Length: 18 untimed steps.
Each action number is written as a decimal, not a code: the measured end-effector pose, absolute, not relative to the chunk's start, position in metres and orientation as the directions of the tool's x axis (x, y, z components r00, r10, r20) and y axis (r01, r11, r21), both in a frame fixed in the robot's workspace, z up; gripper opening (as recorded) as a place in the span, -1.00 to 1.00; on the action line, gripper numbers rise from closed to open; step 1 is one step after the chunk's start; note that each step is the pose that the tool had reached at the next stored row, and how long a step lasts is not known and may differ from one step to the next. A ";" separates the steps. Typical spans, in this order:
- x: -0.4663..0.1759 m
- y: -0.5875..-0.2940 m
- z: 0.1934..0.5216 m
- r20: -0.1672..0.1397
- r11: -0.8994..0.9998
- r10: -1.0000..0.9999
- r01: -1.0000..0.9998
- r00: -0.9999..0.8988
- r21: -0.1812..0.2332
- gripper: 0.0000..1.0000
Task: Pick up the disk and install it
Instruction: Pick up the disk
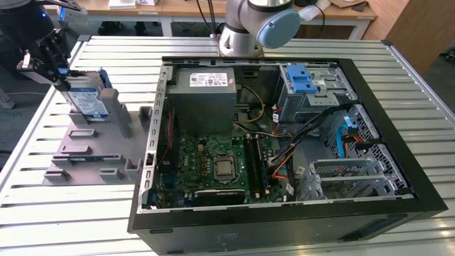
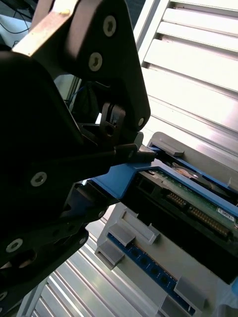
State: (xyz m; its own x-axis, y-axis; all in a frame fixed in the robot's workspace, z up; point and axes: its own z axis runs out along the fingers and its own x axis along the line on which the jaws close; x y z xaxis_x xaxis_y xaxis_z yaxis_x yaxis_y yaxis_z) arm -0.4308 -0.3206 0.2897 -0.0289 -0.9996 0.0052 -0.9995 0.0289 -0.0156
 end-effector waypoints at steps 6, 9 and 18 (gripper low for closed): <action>-0.431 -0.321 0.293 0.005 0.029 -1.000 -0.999 -0.029 -0.016 -0.27; -0.431 -0.321 0.295 0.005 0.029 -1.000 -0.999 -0.029 -0.015 -0.27; -0.431 -0.321 0.293 0.005 0.029 -1.000 -0.999 -0.029 -0.015 -0.27</action>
